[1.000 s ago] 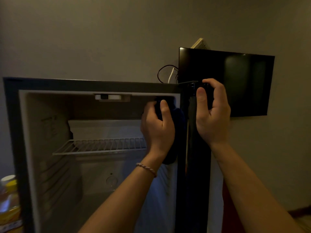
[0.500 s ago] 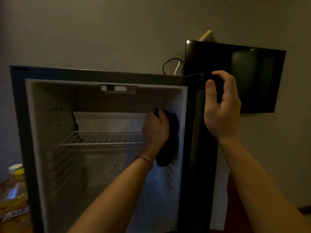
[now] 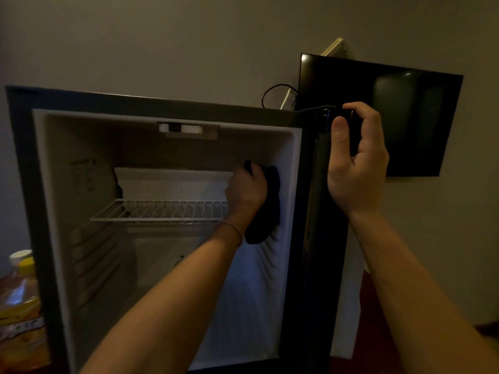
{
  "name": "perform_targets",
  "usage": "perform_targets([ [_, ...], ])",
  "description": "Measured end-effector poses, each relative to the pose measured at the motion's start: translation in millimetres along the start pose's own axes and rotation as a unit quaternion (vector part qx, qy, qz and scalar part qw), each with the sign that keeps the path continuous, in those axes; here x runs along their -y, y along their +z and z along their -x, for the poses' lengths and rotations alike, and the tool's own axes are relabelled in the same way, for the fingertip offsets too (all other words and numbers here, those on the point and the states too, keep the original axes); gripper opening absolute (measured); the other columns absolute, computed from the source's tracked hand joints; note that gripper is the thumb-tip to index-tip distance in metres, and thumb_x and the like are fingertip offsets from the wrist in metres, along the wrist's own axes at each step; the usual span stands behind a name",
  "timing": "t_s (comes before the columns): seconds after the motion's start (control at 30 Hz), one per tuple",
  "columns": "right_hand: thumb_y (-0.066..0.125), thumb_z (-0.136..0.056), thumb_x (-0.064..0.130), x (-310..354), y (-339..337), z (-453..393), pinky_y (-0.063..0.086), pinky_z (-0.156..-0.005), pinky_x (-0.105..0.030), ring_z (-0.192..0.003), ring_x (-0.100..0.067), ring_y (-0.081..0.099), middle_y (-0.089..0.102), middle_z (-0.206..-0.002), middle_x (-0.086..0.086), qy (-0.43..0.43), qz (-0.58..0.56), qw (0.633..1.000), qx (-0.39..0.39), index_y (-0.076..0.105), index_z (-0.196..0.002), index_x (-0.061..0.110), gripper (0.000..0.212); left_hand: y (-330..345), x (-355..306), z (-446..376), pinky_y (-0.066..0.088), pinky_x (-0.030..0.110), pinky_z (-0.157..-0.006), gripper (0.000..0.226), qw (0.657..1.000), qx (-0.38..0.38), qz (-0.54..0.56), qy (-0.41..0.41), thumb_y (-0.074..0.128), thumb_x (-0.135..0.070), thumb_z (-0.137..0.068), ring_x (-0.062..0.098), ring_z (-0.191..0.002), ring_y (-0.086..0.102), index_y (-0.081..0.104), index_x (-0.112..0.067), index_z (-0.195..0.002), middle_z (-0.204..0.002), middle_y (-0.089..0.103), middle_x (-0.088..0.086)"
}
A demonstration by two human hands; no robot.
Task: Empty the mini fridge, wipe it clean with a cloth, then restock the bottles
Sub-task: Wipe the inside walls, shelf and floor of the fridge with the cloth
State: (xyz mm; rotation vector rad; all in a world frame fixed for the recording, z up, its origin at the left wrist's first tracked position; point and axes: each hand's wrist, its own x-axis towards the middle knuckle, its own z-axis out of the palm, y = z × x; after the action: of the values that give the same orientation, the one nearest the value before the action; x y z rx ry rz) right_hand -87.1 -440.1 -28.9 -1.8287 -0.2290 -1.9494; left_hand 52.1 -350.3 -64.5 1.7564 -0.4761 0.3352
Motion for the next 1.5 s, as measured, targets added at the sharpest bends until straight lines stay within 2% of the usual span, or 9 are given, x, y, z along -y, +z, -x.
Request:
perform_targets([
  [0.2, 0.047, -0.103, 0.031, 1, 0, 0, 0.047, -0.078, -0.019, -0.094, -0.016, 0.060, 0.059, -0.111, -0.012, -0.001, 0.007, 1.000, -0.004, 0.052, -0.127, 0.006, 0.035, -1, 0, 29, 0.046, 0.038, -0.083, 0.035, 0.991, -0.064, 0.061, 0.099, 0.046, -0.044, -0.102, 0.032, -0.099, 0.063, 0.057, -0.011, -0.105, -0.104, 0.067, 0.012],
  [0.4, 0.047, -0.103, 0.031, 1, 0, 0, 0.047, -0.076, -0.020, -0.091, -0.016, 0.060, 0.060, -0.110, -0.012, -0.002, 0.003, 1.000, -0.005, 0.052, -0.126, 0.006, 0.035, -13, -15, 56, 0.050, 0.034, -0.072, 0.019, 0.978, -0.075, 0.138, 0.140, 0.053, -0.044, -0.098, 0.011, -0.080, 0.063, 0.058, -0.026, -0.095, -0.086, 0.066, -0.008],
  [0.57, 0.047, -0.103, 0.030, 2, -1, -1, 0.047, -0.078, -0.020, -0.091, -0.017, 0.060, 0.061, -0.107, -0.012, -0.006, 0.009, 1.000, -0.010, 0.053, -0.125, 0.005, 0.033, -16, -34, 52, 0.052, 0.036, -0.066, 0.014, 0.942, -0.110, 0.186, 0.256, 0.055, -0.032, -0.100, 0.010, -0.075, 0.062, 0.058, -0.024, -0.090, -0.081, 0.064, -0.004],
  [0.67, 0.047, -0.103, 0.029, 2, -1, -1, 0.048, -0.080, -0.023, -0.093, -0.018, 0.060, 0.061, -0.108, -0.012, -0.006, 0.008, 1.000, -0.009, 0.053, -0.125, 0.005, 0.033, -10, -36, 40, 0.055, 0.033, -0.074, 0.008, 0.934, -0.120, 0.227, 0.250, 0.054, -0.031, -0.100, 0.008, -0.084, 0.066, 0.058, -0.032, -0.094, -0.088, 0.068, -0.006],
  [0.8, 0.048, -0.103, 0.026, 2, -1, 0, 0.045, -0.080, -0.015, -0.094, -0.012, 0.059, 0.060, -0.110, -0.011, -0.009, 0.013, 1.000, -0.012, 0.054, -0.124, 0.004, 0.032, -1, -25, 26, 0.051, 0.025, -0.081, 0.012, 0.939, -0.116, 0.240, 0.217, 0.053, -0.031, -0.101, 0.010, -0.095, 0.066, 0.060, -0.023, -0.105, -0.100, 0.068, -0.003],
  [0.97, 0.048, -0.103, 0.025, 2, 0, 0, 0.044, -0.081, -0.014, -0.093, -0.013, 0.059, 0.060, -0.111, -0.012, -0.007, 0.010, 1.000, -0.008, 0.053, -0.126, 0.003, 0.032, 4, -12, -8, 0.045, 0.035, -0.085, 0.034, 0.981, -0.057, 0.144, 0.115, 0.046, -0.038, -0.101, 0.035, -0.105, 0.061, 0.059, -0.007, -0.110, -0.110, 0.065, 0.018],
  [1.23, 0.048, -0.103, 0.026, 2, 0, 0, 0.043, -0.080, -0.013, -0.092, -0.015, 0.059, 0.060, -0.112, -0.013, -0.003, 0.012, 1.000, -0.006, 0.053, -0.126, 0.003, 0.033, 6, 3, -1, 0.036, 0.031, -0.079, 0.037, 0.993, -0.054, 0.057, 0.085, 0.042, -0.036, -0.106, 0.036, -0.108, 0.060, 0.056, -0.002, -0.112, -0.117, 0.064, 0.022],
  [1.4, 0.048, -0.103, 0.028, 3, -1, 1, 0.044, -0.083, -0.014, -0.096, -0.016, 0.059, 0.058, -0.116, -0.012, 0.004, 0.014, 1.000, 0.004, 0.052, -0.128, 0.004, 0.034, 0, 6, 29, 0.034, 0.029, -0.070, 0.030, 0.987, -0.073, 0.063, 0.124, 0.047, -0.034, -0.104, 0.032, -0.095, 0.063, 0.057, -0.006, -0.101, -0.096, 0.065, 0.011],
  [1.5, 0.047, -0.104, 0.028, 4, -1, 2, 0.045, -0.085, -0.016, -0.101, -0.016, 0.058, 0.057, -0.118, -0.012, 0.007, 0.010, 1.000, 0.006, 0.051, -0.129, 0.004, 0.035, -6, 4, 54, 0.044, 0.032, -0.069, 0.025, 0.980, -0.082, 0.113, 0.143, 0.050, -0.038, -0.101, 0.021, -0.085, 0.064, 0.060, -0.015, -0.096, -0.087, 0.066, -0.002],
])
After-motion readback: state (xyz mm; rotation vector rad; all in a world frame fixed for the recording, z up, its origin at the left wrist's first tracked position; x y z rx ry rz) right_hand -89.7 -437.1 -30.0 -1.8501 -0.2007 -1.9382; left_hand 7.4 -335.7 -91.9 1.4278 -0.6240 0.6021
